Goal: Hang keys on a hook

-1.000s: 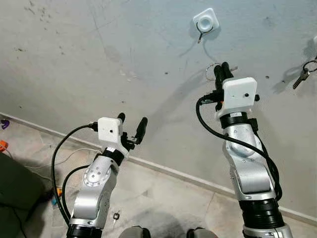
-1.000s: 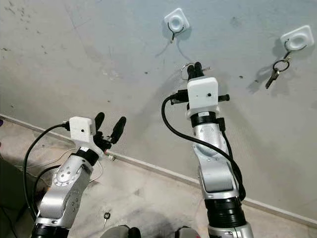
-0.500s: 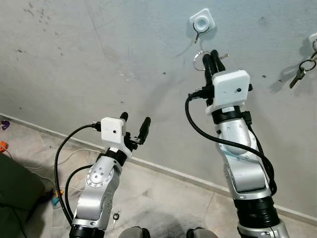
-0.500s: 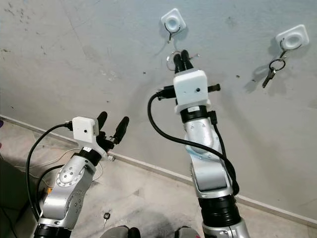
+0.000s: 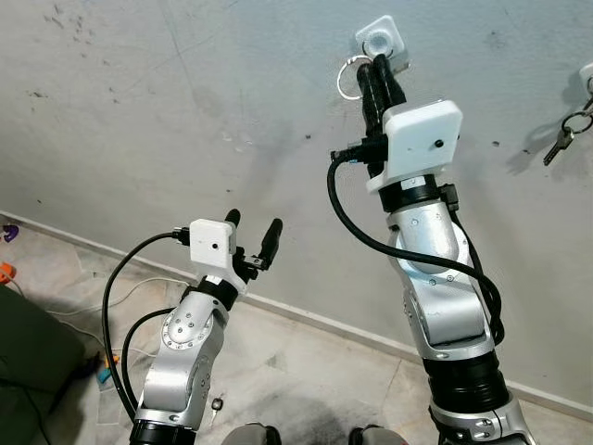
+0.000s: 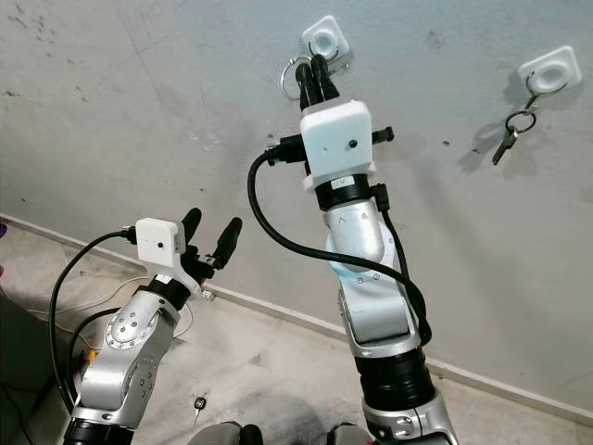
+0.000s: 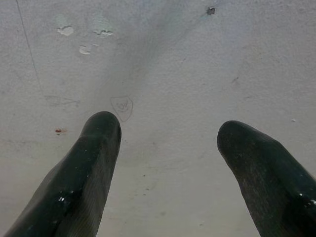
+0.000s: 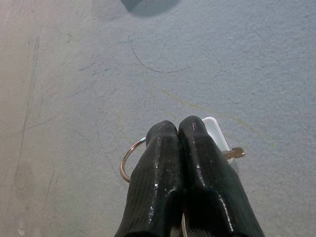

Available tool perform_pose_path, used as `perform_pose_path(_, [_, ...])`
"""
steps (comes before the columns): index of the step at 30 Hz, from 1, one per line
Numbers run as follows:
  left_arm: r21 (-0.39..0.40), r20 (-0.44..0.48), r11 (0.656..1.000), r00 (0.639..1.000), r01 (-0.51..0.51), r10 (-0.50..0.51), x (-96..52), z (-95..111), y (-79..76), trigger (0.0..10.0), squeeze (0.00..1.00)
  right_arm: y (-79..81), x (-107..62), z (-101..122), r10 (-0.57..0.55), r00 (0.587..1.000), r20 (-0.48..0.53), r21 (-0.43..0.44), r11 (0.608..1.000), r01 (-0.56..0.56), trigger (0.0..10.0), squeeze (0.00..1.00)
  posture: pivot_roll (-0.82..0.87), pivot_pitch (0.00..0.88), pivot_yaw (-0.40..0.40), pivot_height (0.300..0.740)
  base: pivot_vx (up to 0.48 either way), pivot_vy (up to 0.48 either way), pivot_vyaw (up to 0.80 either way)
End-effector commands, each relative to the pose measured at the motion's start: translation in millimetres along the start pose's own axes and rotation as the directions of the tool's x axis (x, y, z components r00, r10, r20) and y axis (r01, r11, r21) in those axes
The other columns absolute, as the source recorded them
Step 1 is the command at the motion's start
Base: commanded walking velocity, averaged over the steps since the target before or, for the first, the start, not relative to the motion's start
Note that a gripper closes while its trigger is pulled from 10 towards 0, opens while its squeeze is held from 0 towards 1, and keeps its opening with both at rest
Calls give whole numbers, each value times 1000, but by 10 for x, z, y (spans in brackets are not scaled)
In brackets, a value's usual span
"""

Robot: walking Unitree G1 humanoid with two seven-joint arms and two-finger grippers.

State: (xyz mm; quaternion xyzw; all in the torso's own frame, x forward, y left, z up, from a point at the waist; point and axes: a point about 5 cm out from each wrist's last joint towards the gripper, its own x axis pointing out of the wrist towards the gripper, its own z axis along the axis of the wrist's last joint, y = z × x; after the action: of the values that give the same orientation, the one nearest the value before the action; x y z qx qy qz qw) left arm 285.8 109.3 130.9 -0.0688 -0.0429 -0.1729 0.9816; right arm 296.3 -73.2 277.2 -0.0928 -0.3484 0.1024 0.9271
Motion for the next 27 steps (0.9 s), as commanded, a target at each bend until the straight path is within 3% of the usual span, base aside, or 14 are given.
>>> perform_pose_path(1, [22, -6, 1000, 1000, 1, -1, -24, 2, 17, 10000, 0, 49, 54, 85, 9, 999, 42, 16, 1000, -10, 10000, 0, 22, 161, 104, 740, 0, 0, 0])
perform_pose_path(27, [22, -16, 1000, 1000, 4, -3, -28, -11, 14, 10000, 0, -40, 138, -331, -63, 992, -106, 57, 996, 69, 10000, 0, 31, 166, 102, 740, 0, 0, 0])
